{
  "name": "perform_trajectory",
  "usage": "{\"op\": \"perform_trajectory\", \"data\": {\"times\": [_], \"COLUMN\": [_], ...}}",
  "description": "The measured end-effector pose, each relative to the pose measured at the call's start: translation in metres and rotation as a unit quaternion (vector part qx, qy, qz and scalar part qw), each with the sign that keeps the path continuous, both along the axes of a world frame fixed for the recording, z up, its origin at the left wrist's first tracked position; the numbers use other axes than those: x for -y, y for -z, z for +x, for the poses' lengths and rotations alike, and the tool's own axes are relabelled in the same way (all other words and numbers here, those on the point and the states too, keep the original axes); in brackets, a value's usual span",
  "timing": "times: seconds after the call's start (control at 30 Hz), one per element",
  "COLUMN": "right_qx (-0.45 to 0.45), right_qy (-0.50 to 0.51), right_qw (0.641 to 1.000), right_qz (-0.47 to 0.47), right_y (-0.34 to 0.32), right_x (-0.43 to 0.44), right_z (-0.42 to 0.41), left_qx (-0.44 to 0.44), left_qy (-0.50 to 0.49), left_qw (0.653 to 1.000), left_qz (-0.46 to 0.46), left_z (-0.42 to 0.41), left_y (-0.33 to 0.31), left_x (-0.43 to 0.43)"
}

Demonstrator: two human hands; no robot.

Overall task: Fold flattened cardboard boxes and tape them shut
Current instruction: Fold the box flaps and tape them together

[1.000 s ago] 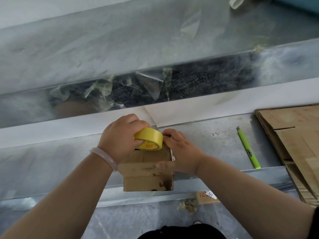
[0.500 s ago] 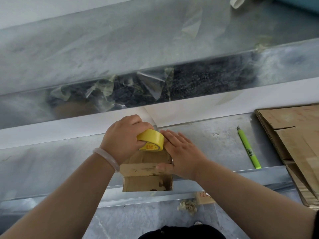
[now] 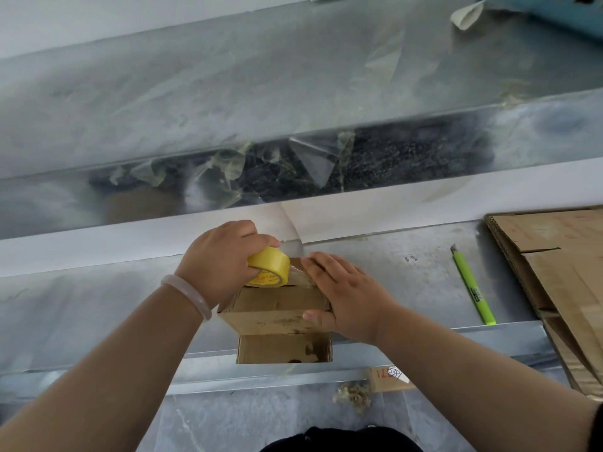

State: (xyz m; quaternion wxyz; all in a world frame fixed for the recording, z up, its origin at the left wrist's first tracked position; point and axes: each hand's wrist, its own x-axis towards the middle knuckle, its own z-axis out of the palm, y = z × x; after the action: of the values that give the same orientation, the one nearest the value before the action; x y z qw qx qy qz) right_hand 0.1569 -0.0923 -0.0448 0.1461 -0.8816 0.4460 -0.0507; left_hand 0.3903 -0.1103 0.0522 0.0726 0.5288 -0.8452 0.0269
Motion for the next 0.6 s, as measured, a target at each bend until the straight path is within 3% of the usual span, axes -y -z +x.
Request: {"op": "perform_trajectory", "data": {"times": [0.2, 0.6], "right_qx": [-0.014, -0.030], "right_qy": [-0.004, -0.004], "right_qw": [1.000, 1.000], "right_qz": [-0.002, 0.003], "right_y": [-0.005, -0.014], "right_x": [-0.003, -0.003], "right_z": [0.001, 0.004], "left_qx": [0.078, 0.146], "left_qy": [0.021, 0.022], "left_qw": [0.997, 0.989], "left_qz": [0.006, 0.016], "left_z": [0.015, 0.036], "left_y": [-0.006, -0.011], "left_x": [-0.003, -0.001]}}
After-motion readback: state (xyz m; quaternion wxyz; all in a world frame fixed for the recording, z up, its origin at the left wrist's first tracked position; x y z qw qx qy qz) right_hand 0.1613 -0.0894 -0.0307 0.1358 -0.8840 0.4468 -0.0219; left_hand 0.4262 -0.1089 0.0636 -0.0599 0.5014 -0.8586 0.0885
